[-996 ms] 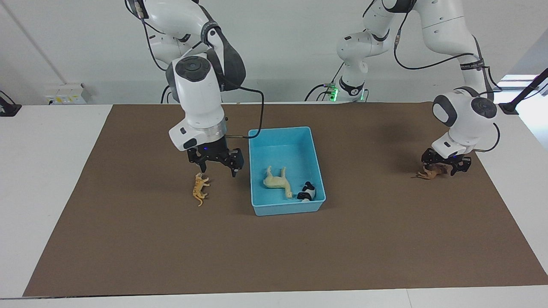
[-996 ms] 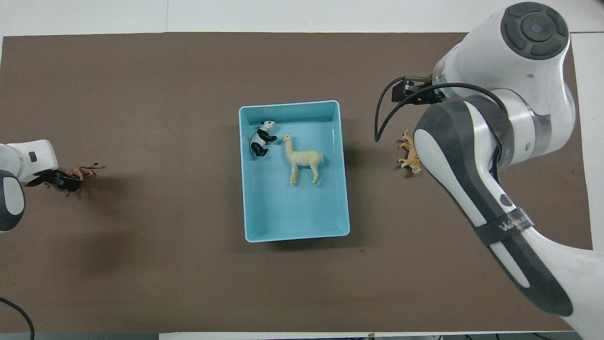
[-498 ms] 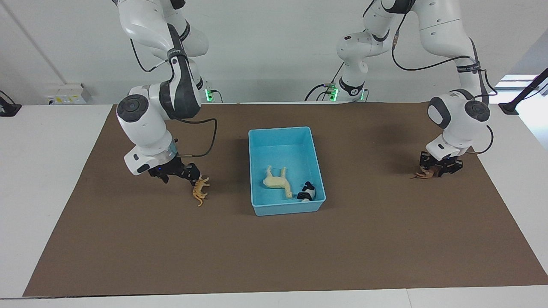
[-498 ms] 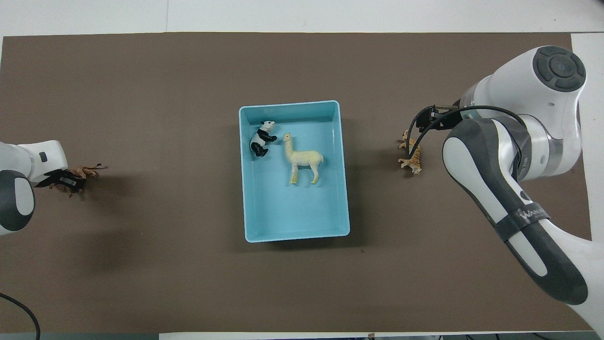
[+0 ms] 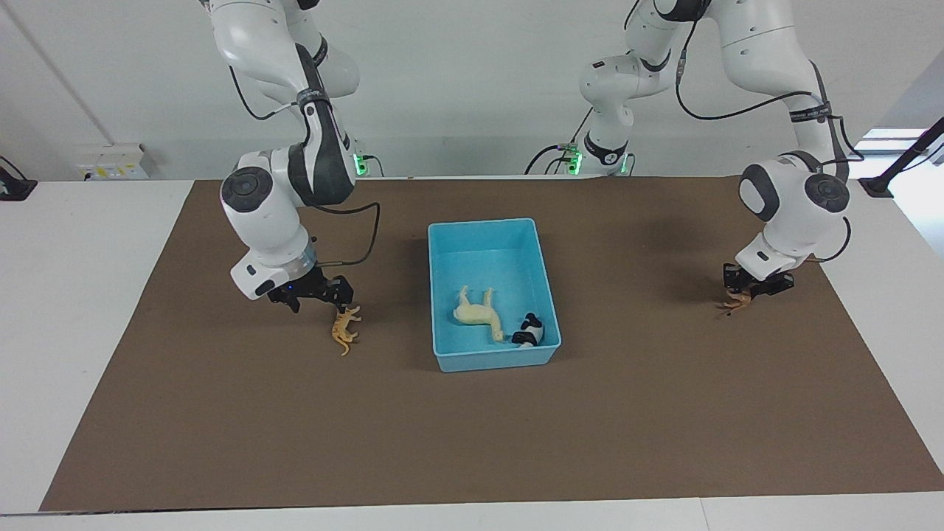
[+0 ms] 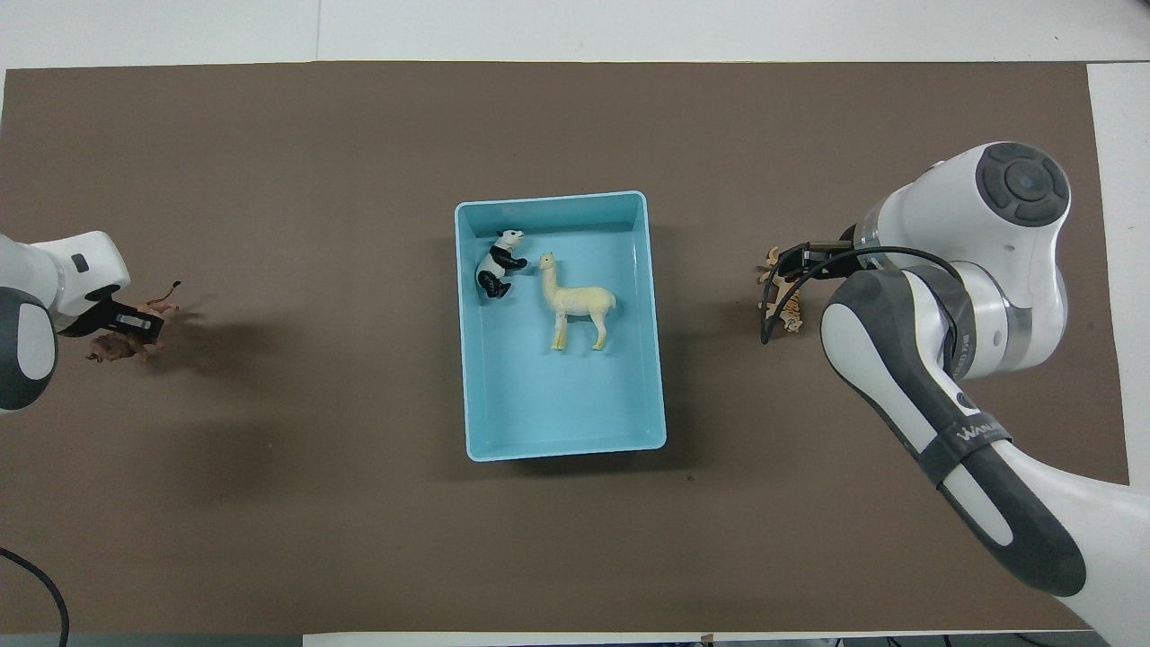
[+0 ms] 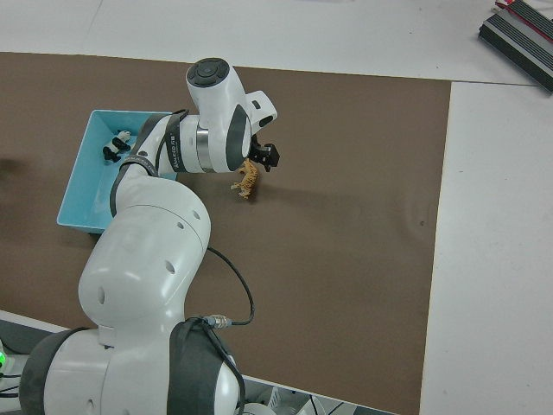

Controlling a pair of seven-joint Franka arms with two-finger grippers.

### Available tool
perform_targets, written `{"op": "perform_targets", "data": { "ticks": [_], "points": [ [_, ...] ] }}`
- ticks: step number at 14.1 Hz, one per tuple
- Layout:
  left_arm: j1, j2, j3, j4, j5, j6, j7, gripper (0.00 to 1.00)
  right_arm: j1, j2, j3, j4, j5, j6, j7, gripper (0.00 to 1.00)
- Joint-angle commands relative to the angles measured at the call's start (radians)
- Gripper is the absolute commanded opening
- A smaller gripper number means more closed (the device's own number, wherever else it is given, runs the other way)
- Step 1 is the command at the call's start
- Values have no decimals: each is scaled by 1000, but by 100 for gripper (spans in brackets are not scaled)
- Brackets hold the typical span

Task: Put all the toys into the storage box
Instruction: 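Grasp the horse with the left gripper while the right gripper grasps the dog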

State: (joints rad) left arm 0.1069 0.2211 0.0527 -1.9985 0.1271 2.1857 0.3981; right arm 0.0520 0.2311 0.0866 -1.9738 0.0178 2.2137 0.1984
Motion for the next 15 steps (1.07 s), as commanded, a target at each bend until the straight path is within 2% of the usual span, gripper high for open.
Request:
{"op": "perform_targets", "data": {
  "ticks": [1,3,6,7,8,9,12,15],
  "points": [
    [-137,9,6,235,-59,-261,-236,0,11,-35,4,-72,16,58,-25,100],
    [-243,17,6,354,-142,-361,-467,0,14,-33,5,-74,16,58,-16,100],
    [-416,82,4,490,-194,-386,-816,0,34,-10,4,-103,16,122,-13,100],
    [-435,90,6,494,-248,-357,-879,0,34,-9,4,-115,16,145,-13,100],
    [-464,92,4,488,-285,-252,-939,0,34,-4,4,-120,16,153,-11,100],
    [-511,92,4,468,-291,-183,-964,0,34,-3,4,-122,16,153,-11,100],
    [-578,127,3,472,-294,-88,-1070,0,32,11,4,-126,16,178,-10,100],
    [-665,210,6,469,-284,-43,-1139,0,32,16,4,-131,16,184,6,85]
  ]
}}
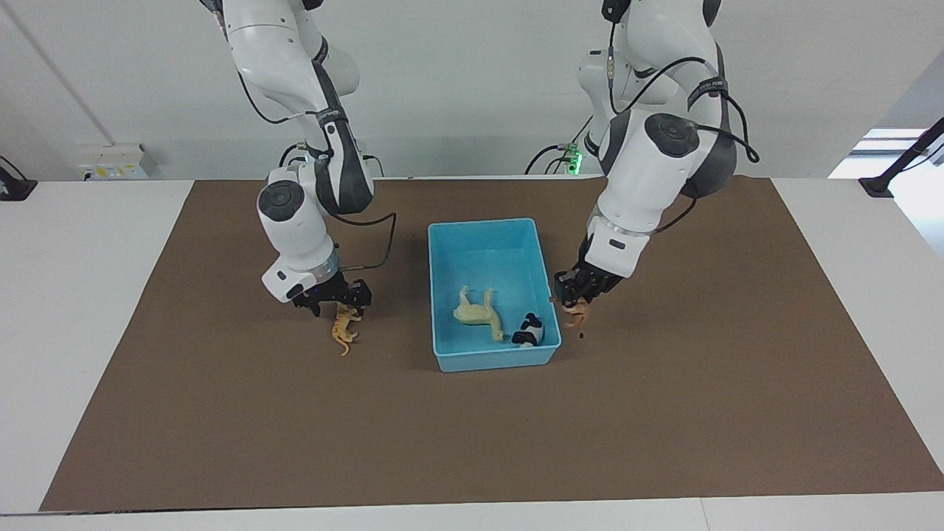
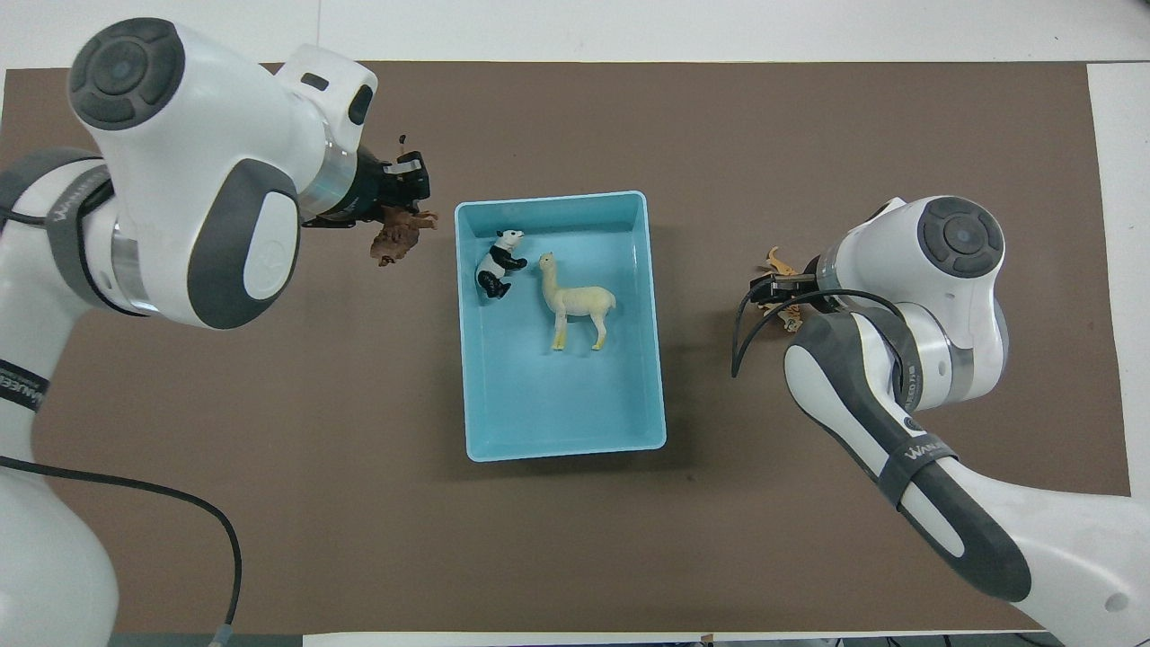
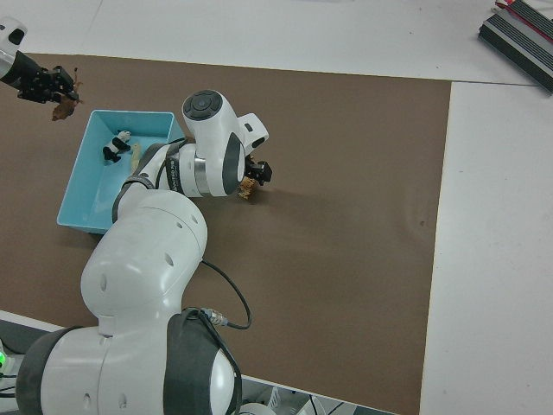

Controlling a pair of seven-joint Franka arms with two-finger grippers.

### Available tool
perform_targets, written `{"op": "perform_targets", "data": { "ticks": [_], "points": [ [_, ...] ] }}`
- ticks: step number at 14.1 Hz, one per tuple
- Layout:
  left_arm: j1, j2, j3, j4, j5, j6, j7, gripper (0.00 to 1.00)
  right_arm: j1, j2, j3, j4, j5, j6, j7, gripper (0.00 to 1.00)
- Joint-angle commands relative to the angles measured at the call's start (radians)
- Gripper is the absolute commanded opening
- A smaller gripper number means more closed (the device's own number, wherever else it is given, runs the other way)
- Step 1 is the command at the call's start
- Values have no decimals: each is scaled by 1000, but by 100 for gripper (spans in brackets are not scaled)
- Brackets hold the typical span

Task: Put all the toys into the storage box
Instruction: 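Drop the horse into the box with the left gripper and withdraw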

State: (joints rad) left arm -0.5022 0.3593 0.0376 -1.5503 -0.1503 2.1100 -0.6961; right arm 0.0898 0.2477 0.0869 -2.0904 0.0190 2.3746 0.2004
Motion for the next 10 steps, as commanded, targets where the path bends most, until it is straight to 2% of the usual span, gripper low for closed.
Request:
{"op": "perform_targets", "data": {
  "ticks": [1,2,5,6,7,10],
  "points": [
    [-79,99,22,15,-5,66,-54,0,-7,1,4,-16,15,23,4,83],
    [-76,102,22,1,-5,92,-56,0,-9,1,4,-16,15,25,4,79],
    [-84,95,24,-56,-2,102,-56,0,-13,1,4,-29,15,60,2,75],
    [-84,93,24,-63,0,102,-56,30,-15,1,4,-31,15,64,2,75],
    [-84,93,25,-63,3,102,-56,99,-15,1,4,-31,15,64,2,74],
    [-85,93,31,-50,32,94,-68,100,-21,8,4,-31,15,69,4,73]
  ]
}}
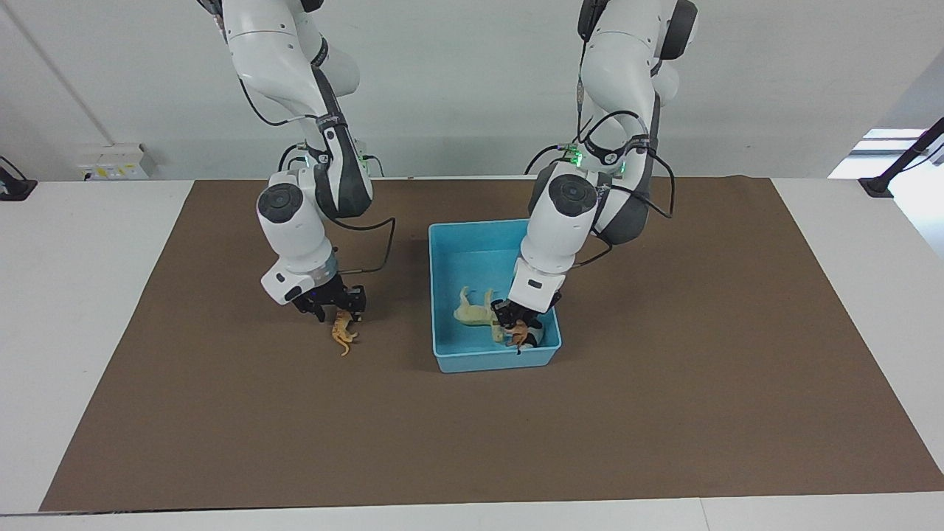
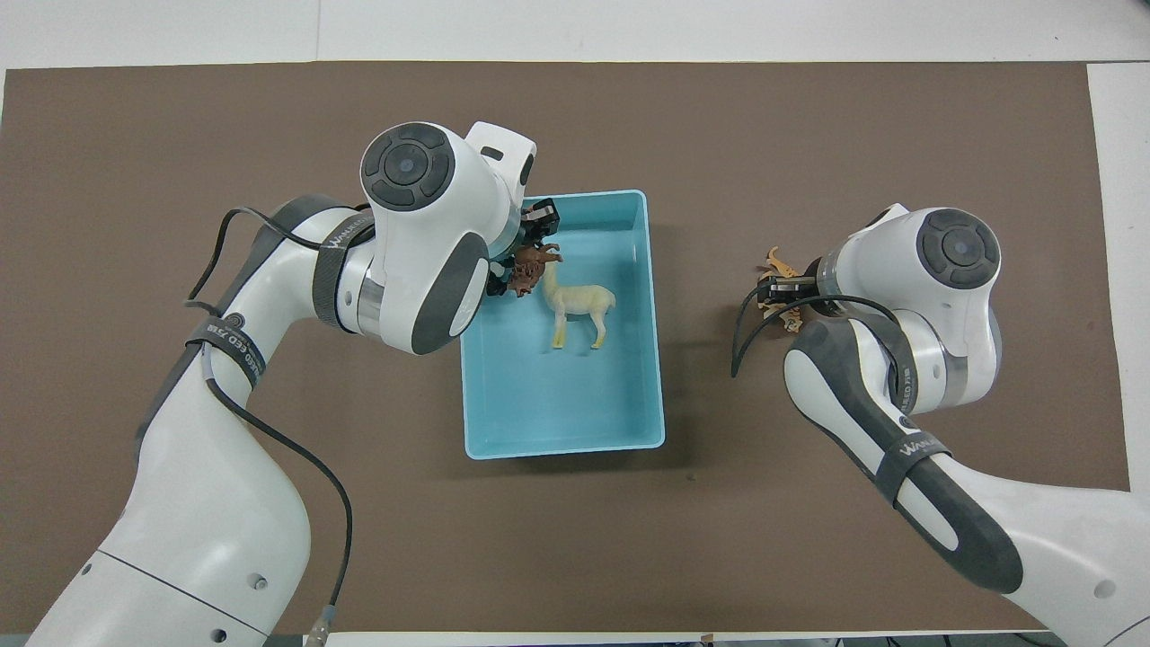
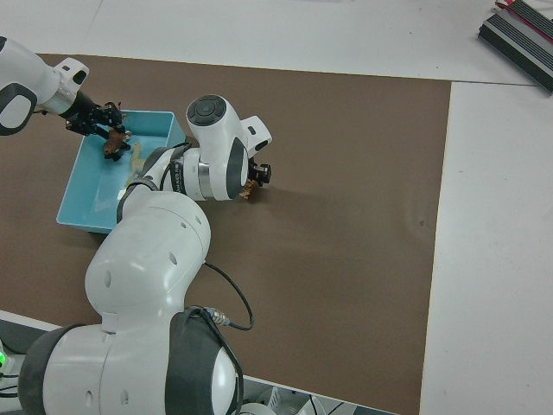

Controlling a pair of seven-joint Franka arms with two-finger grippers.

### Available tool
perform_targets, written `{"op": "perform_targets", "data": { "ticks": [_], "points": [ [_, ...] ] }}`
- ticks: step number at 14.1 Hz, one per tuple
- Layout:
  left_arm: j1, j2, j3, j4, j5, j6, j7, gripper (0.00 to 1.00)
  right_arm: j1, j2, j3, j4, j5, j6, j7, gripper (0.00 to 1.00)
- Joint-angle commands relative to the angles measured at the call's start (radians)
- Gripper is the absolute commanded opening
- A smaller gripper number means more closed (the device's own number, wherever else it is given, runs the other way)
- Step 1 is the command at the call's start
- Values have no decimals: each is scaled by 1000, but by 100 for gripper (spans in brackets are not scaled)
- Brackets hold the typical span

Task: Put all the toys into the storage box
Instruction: 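Drop the horse into the box with the left gripper and withdraw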

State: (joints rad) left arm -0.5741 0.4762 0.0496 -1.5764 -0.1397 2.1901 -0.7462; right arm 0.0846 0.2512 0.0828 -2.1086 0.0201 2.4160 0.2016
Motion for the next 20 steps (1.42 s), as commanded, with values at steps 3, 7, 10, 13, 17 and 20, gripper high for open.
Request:
{"op": "perform_targets", "data": {
  "ticks": [3,7,10,13,17,20],
  "points": [
    [2,-39,21,-22,22,-1,-19,100,-14,14,8,-13,14,41,7,69],
    [39,-119,33,-20,22,-71,-19,100,-16,14,8,-14,14,38,21,3],
    [115,-204,38,-8,31,-192,-18,100,-14,5,6,31,14,-29,45,0],
    [239,-293,35,-8,106,-278,7,100,3,-21,12,221,14,-294,138,0],
    [364,-311,36,39,117,-387,284,100,200,3,14,471,-2,-503,508,0],
    [439,-291,29,82,107,-473,463,100,343,20,12,524,-55,-505,659,0]
  ]
}}
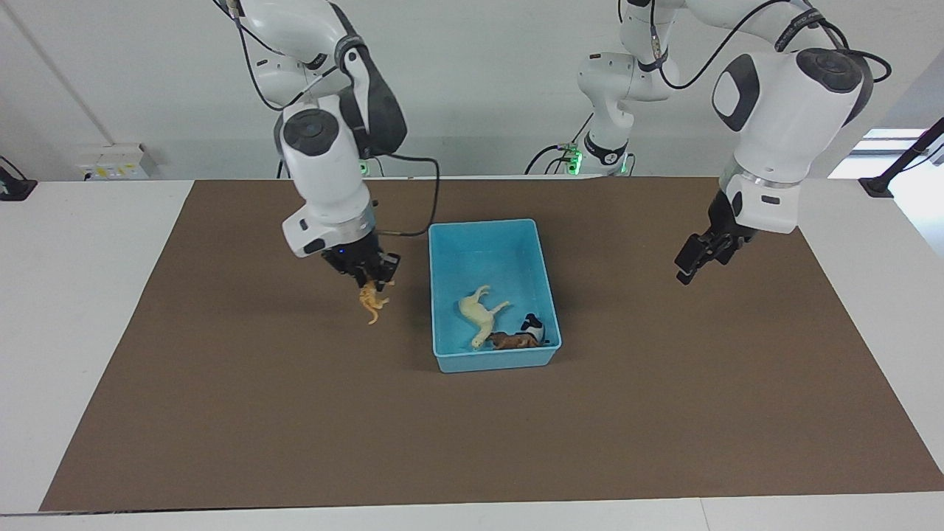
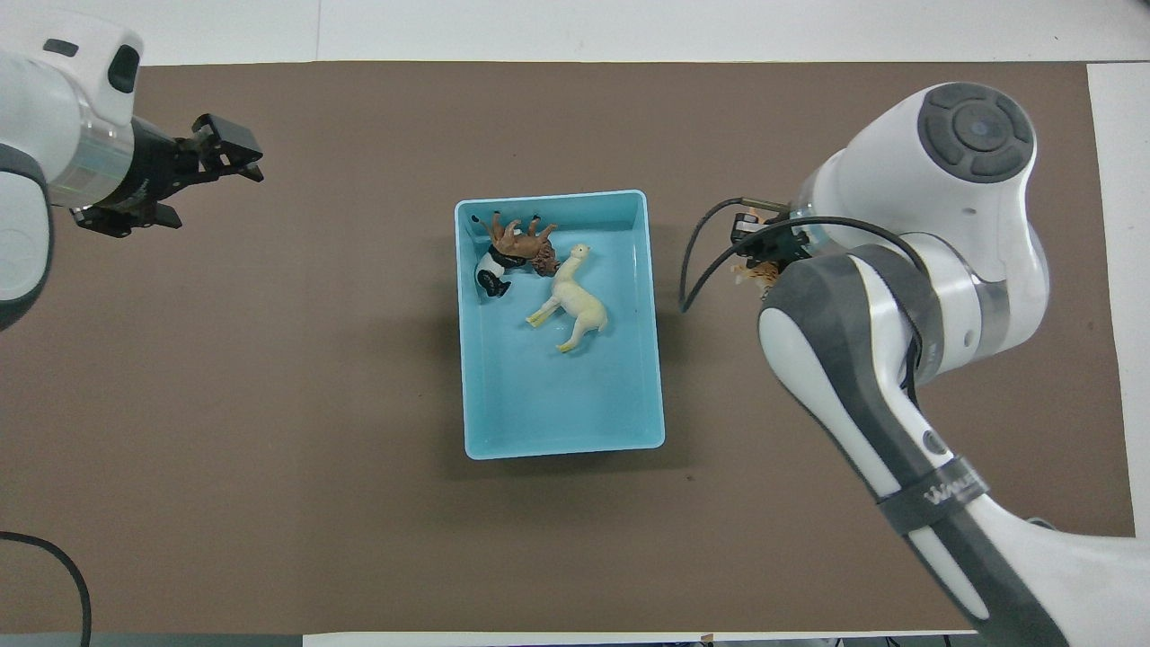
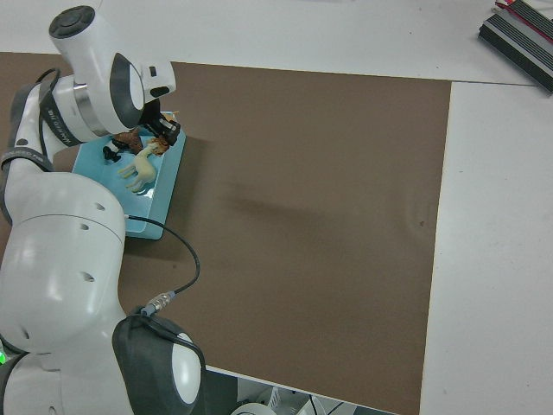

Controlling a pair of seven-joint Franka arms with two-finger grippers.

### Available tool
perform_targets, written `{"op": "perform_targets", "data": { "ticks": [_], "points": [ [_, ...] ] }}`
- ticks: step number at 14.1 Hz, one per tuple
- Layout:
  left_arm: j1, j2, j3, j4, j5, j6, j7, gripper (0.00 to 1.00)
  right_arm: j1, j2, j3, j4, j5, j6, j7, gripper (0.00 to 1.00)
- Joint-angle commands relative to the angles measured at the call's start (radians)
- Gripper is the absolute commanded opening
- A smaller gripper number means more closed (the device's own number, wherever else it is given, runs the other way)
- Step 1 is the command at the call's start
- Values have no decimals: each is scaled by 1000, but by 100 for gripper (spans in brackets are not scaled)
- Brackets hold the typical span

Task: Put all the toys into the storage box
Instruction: 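Lower the tan dog into the box with the right gripper and release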

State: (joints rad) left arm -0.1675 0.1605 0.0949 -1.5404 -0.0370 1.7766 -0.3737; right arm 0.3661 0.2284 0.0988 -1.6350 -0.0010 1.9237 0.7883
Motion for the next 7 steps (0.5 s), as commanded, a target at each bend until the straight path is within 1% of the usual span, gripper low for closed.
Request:
{"op": "perform_targets", "data": {
  "ticks": [1,2,3,4,6,7],
  "points": [
    [31,24,-17,46,5,-62,108,100,100,45,-2,49,-34,3,119,0],
    [37,21,-20,45,3,-66,140,100,144,48,-2,49,-34,24,162,0],
    [46,22,-17,46,-12,-84,218,100,174,54,-2,49,-34,55,201,0],
    [49,27,-9,51,-21,-121,254,100,178,55,-2,49,-33,66,213,0],
    [60,40,-14,101,-8,-149,266,100,180,55,-2,46,-36,70,213,0],
    [65,27,-12,80,-11,-148,291,100,186,55,-2,31,-34,89,215,0]
  ]
}}
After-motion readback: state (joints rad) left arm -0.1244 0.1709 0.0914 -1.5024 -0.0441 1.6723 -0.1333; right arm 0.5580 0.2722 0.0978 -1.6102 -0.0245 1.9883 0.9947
